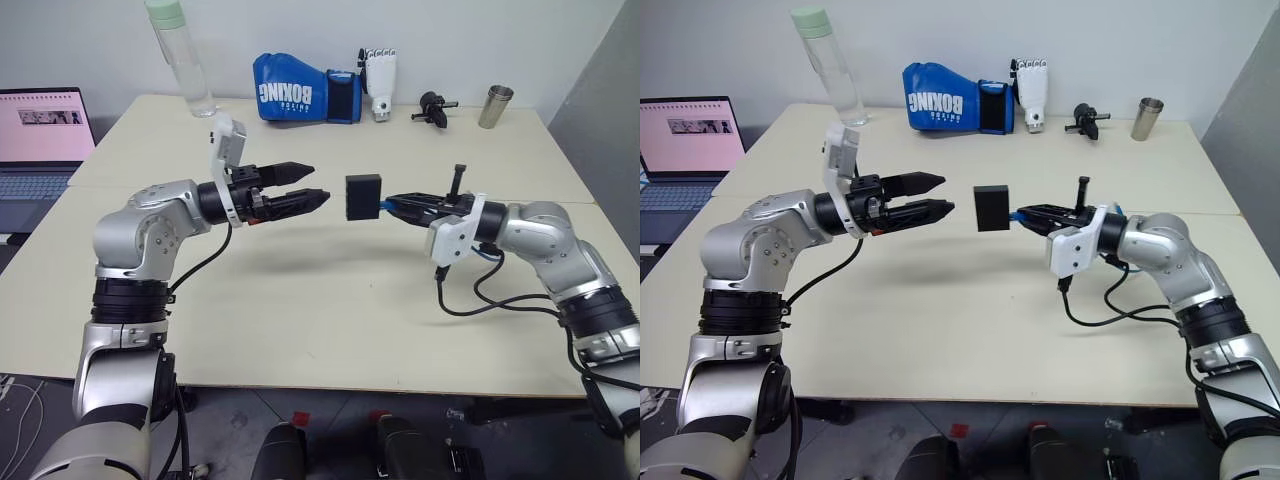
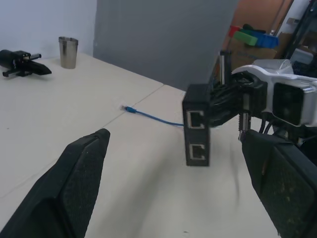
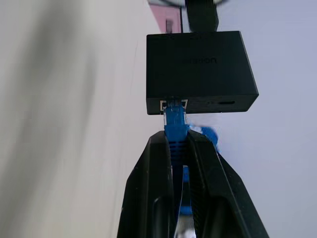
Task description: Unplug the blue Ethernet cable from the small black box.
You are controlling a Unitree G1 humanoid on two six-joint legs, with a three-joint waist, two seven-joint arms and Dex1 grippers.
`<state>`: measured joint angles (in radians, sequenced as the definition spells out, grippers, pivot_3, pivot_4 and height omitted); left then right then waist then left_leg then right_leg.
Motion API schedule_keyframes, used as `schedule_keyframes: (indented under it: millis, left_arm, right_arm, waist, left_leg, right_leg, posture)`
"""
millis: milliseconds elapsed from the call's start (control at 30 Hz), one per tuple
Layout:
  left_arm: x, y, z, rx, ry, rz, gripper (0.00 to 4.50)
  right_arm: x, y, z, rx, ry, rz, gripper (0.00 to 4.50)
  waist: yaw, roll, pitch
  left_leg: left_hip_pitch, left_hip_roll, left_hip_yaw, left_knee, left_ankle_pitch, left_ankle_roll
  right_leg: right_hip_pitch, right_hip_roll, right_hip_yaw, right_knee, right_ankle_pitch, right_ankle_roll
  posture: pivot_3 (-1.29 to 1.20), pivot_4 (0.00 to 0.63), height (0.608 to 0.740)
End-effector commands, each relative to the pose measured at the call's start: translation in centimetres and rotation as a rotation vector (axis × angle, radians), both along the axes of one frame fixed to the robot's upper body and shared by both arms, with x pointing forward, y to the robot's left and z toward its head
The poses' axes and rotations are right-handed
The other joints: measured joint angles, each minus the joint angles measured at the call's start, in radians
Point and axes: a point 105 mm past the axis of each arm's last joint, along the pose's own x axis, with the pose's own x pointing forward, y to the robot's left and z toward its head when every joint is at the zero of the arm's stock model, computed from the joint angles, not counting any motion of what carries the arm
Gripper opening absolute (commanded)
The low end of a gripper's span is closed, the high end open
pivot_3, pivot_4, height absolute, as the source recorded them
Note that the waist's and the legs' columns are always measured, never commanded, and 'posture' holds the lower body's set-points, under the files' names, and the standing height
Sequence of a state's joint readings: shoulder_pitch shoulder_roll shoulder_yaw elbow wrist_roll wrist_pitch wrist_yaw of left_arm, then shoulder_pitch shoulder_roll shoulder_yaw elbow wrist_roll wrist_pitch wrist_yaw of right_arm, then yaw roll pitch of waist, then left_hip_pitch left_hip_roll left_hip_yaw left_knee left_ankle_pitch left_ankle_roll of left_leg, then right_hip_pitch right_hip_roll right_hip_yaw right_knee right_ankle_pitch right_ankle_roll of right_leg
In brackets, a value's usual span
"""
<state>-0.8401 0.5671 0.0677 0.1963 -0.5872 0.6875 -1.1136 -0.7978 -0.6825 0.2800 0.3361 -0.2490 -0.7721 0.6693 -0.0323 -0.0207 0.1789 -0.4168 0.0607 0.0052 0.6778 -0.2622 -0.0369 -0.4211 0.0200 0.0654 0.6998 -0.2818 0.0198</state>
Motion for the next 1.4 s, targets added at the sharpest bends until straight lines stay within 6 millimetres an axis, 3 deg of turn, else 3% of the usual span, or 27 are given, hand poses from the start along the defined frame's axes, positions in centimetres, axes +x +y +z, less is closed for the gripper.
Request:
schedule_keyframes:
  millis: [33,167,567,1167,1367,1400]
  left_arm:
    - [-0.3,-0.8,1.2,0.008,-0.060,-0.042,4.50]
    - [-0.9,-1.4,1.3,0.015,-0.072,-0.086,4.50]
    - [-0.1,-2.7,0.3,0.048,-0.066,-0.098,4.50]
    - [-0.2,-2.9,0.7,0.021,-0.062,-0.121,0.84]
    - [-0.3,-2.7,0.7,0.041,-0.054,-0.138,0.80]
    - [-0.3,-2.7,0.7,0.043,-0.053,-0.144,0.80]
  right_arm:
    - [0.0,0.6,1.8,0.017,-0.093,0.025,0.14]
    - [0.6,0.5,1.9,0.012,-0.103,0.002,0.14]
    - [0.4,1.5,2.5,0.032,-0.119,0.023,0.14]
    - [0.3,2.2,2.8,0.034,-0.130,0.030,0.14]
    - [-0.8,2.9,2.4,0.078,0.120,0.087,0.14]
    - [-1.1,2.9,2.3,0.071,0.177,0.096,0.83]
  waist:
    - [0.001,0.000,0.000]
    - [0.001,0.000,0.000]
    - [0.001,0.000,0.000]
    - [0.001,0.000,0.000]
    - [0.001,0.000,0.000]
    - [0.002,0.000,0.000]
  left_leg:
    - [0.000,0.000,0.000,0.000,0.000,0.000]
    - [0.000,0.000,0.000,0.000,0.000,0.000]
    - [0.000,-0.001,0.000,0.000,0.000,-0.001]
    - [0.000,-0.001,0.000,0.000,0.000,-0.001]
    - [0.000,-0.001,0.000,0.000,0.000,-0.001]
    - [0.000,-0.001,0.000,0.000,0.000,-0.001]
  right_leg:
    - [0.000,0.000,0.000,0.000,0.000,0.000]
    - [0.000,-0.001,0.000,0.000,0.000,0.000]
    - [0.000,-0.002,0.000,0.000,0.000,0.000]
    - [0.000,-0.002,0.000,0.001,0.000,0.000]
    - [0.000,-0.002,0.000,0.001,0.000,0.000]
    - [0.001,-0.002,-0.001,0.001,0.000,0.000]
  posture:
    - [0.00,0.150,0.740]
    - [0.00,0.150,0.740]
    - [0.00,0.150,0.740]
    - [0.00,0.150,0.740]
    - [0.00,0.150,0.740]
    - [0.00,0.150,0.740]
